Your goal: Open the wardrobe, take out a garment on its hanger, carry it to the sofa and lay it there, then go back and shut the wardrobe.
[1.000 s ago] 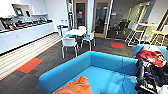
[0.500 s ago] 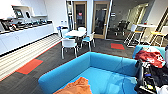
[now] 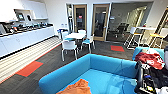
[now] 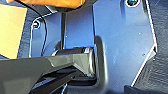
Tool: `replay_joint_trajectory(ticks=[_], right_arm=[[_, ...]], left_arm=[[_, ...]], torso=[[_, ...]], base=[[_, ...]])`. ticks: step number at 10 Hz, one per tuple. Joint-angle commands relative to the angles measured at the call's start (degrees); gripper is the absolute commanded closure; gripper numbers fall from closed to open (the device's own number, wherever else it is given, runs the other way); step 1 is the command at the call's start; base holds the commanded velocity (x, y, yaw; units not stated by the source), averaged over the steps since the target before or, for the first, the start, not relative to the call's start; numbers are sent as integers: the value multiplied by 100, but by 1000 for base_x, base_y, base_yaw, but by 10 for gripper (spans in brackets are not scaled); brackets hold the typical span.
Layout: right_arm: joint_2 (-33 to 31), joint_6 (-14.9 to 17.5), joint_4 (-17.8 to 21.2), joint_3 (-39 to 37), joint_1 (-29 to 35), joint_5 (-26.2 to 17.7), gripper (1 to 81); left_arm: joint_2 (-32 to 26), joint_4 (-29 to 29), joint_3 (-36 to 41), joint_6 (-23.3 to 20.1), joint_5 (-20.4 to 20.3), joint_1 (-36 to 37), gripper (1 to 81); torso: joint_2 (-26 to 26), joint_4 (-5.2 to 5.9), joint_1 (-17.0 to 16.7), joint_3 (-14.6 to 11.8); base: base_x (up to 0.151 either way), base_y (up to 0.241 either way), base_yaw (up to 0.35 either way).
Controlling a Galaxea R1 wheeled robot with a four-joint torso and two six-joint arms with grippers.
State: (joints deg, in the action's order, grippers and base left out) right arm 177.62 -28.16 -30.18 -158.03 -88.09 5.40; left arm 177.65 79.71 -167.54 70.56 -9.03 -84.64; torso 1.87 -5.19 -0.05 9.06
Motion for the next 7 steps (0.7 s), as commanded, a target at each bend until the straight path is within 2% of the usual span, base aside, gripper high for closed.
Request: replay_joint_trajectory(ticks=[1, 6, 7], right_arm=[[31, 12, 4, -8, 155, -259, 10], [31, 12, -5, -8, 138, -250, 10], [40, 21, -14, -8, 129, -250, 10]], left_arm=[[-37, 9, -43, 2, 253, 189, 10], [-28, -17, 1, 19, 244, 197, 10], [-28, -26, 1, 19, 244, 197, 10]], torso=[[0, 0, 5, 0], [0, 0, 5, -2], [0, 0, 5, -2]], base=[[0, 0, 0], [0, 0, 0], [-68, 0, 0]])
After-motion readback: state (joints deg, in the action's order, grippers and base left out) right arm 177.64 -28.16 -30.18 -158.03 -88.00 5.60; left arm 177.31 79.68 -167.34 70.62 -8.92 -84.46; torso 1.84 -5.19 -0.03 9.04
